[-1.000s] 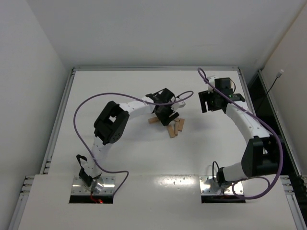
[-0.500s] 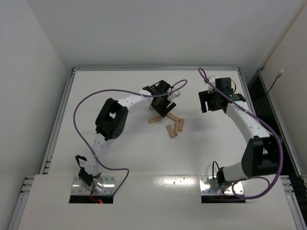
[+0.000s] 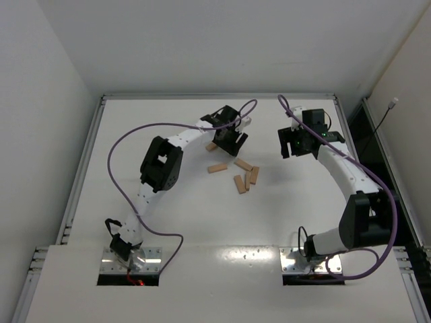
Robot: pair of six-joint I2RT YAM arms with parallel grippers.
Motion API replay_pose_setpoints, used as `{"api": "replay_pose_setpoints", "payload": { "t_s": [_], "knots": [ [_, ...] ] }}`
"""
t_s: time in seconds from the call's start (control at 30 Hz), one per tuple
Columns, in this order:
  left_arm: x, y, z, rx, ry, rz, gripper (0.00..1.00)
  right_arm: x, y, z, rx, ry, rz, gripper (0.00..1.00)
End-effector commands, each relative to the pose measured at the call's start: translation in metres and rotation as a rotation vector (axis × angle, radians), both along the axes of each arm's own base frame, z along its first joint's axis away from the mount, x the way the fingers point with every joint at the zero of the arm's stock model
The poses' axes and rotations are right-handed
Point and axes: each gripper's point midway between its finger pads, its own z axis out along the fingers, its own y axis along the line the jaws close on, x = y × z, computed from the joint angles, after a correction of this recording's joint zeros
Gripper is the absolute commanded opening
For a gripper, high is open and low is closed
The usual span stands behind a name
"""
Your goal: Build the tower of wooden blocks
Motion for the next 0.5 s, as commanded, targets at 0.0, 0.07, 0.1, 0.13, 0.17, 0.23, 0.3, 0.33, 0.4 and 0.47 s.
{"api": "replay_pose_setpoints", "payload": {
  "t_s": [0.0, 0.07, 0.1, 0.13, 0.17, 0.23, 0.3, 0.33, 0.4, 0.47],
  "knots": [
    [-0.012, -0.014, -0.006, -0.047, 0.07, 0.025, 0.63, 0.001, 0.001, 0.007, 0.017, -0.026, 0.005, 0.69],
    [-0.013, -0.02, -0.005, -0.053, 0.062, 0.016, 0.65, -0.002, 0.001, 0.003, 0.016, -0.017, 0.005, 0.69],
    [-0.013, -0.02, -0.005, -0.053, 0.062, 0.016, 0.68, -0.002, 0.001, 0.003, 0.016, -0.017, 0.005, 0.67],
    [-0.01, -0.023, -0.001, -0.064, 0.047, 0.015, 0.7, -0.004, 0.001, 0.0, 0.015, -0.008, 0.005, 0.67],
    [-0.01, -0.023, -0.001, -0.068, 0.051, 0.024, 0.7, -0.004, 0.001, 0.0, 0.015, -0.008, 0.005, 0.67],
    [-0.001, -0.027, 0.002, -0.075, 0.031, 0.038, 0.69, -0.006, 0.002, -0.001, 0.022, 0.002, 0.011, 0.67],
    [0.001, -0.027, -0.008, -0.063, 0.035, 0.044, 0.67, -0.006, 0.004, -0.001, 0.029, 0.002, 0.016, 0.67],
    [0.002, -0.025, -0.014, -0.05, 0.037, 0.05, 0.65, -0.006, 0.004, -0.001, 0.029, 0.002, 0.016, 0.67],
    [0.003, -0.022, -0.027, -0.031, 0.046, 0.069, 0.61, -0.006, 0.004, -0.001, 0.029, 0.002, 0.016, 0.67],
    [0.009, -0.021, -0.031, -0.016, 0.032, 0.083, 0.51, -0.006, 0.005, -0.001, 0.036, 0.003, 0.022, 0.67]
  ]
}}
